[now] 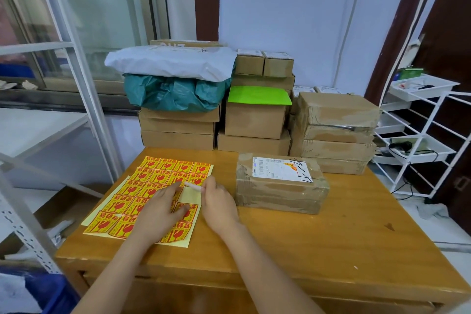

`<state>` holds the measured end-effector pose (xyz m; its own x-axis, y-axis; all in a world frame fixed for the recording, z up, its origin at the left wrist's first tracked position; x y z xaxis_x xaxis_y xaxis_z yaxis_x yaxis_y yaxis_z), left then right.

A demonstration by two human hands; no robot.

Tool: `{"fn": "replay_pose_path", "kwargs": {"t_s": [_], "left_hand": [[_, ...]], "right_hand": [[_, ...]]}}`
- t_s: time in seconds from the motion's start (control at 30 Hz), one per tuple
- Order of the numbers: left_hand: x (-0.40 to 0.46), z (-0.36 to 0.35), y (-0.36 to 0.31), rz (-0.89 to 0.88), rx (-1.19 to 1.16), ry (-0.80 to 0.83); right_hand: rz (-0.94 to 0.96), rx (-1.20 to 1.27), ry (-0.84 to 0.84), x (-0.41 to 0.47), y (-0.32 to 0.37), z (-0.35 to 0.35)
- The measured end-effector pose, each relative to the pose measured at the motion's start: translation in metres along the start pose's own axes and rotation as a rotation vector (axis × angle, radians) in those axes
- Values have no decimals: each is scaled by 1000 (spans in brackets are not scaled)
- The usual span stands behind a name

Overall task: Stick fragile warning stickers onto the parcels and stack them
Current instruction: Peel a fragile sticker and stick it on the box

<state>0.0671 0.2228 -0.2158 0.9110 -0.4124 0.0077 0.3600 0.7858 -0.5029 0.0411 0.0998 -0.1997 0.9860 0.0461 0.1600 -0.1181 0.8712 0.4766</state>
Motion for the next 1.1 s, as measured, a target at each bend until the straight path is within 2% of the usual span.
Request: {"fn": "replay_pose_path", "kwargs": {"t_s": [0.3, 0.5, 0.63, 0.8, 0.93, 1.1], "left_hand": [[-3, 0, 3, 16, -74, 14], [-4, 5, 5, 8, -348, 30], [0, 7, 9, 50, -433, 54], [6, 8, -1, 65, -337, 78], [8, 22, -27, 55, -112, -64], [22, 20, -108, -113, -163, -129]], "right_hand": [[86, 46, -56, -13, 15, 13], [231, 43, -210, -30, 38, 58], [301, -12, -344, -48, 32, 99], [222, -64, -434, -66, -22, 148], [109, -128, -397, -71, -73, 175], [84, -247, -398, -65, -106, 188]]}}
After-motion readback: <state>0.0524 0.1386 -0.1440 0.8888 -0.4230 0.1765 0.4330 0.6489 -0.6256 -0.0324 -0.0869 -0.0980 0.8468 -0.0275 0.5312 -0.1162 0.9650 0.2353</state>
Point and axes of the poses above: each hand's wrist, its own x-axis towards the middle knuckle, its own z-axis out of the back of the hand, y = z × x, the point moved 10 cm from there along x, towards the middle knuckle, and after that the axes turned 12 degrees about y, right-handed, at the moved point
